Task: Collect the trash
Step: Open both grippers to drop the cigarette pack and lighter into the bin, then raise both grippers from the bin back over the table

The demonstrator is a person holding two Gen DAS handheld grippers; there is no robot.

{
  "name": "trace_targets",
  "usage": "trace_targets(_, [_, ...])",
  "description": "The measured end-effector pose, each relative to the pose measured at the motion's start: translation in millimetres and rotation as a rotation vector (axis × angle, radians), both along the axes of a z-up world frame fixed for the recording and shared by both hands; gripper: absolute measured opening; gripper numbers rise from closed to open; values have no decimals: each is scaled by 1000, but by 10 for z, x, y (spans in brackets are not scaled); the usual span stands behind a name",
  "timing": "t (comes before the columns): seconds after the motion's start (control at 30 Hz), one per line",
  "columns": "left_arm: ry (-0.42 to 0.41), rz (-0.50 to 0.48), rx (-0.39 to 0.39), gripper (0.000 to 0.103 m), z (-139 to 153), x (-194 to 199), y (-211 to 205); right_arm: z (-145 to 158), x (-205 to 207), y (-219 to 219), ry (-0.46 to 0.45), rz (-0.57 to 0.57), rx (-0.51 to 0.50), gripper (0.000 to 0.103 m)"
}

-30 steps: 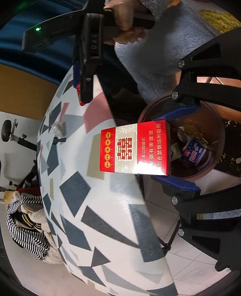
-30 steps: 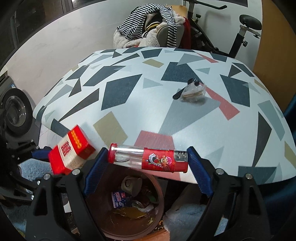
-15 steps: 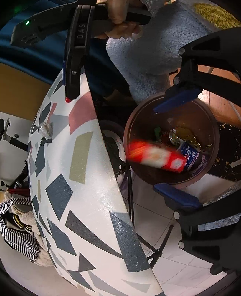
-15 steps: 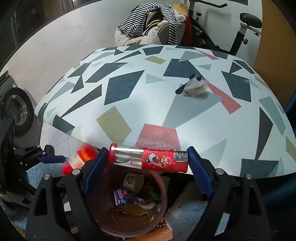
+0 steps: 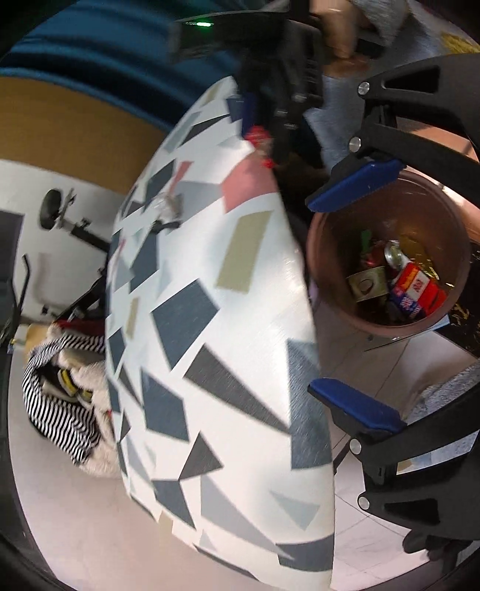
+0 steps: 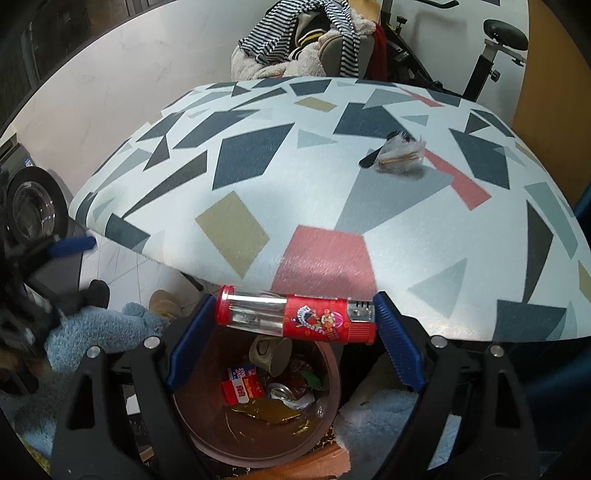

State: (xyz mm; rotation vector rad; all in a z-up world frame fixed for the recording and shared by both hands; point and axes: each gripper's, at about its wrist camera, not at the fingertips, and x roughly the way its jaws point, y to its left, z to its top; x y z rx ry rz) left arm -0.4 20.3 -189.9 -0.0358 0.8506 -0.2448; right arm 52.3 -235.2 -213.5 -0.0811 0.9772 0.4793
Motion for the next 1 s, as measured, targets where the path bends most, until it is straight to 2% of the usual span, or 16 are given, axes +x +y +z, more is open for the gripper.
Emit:
trace_targets(0.3, [-6, 57, 15, 91, -1, 24, 142, -218, -99, 265, 43, 78, -45, 84])
trace_targets(0.4, [1, 65, 14, 91, -34, 14, 171, -263, -115, 349, 67, 116, -30, 85])
trace_targets(0.53, [6, 82, 15, 91, -62, 15, 227, -273, -157, 546, 100, 230, 21, 85])
trace_targets(0.63, [9, 93, 16, 91, -72, 15, 263, -251, -178, 638, 67, 256, -6, 92])
trace_targets(0.8, [5, 97, 24, 91, -73, -7, 288, -193, -174, 617, 27, 215, -36, 95])
trace_targets(1.0, [5, 101, 23, 91, -70, 20, 304, -79, -43, 359, -17, 100, -52, 95])
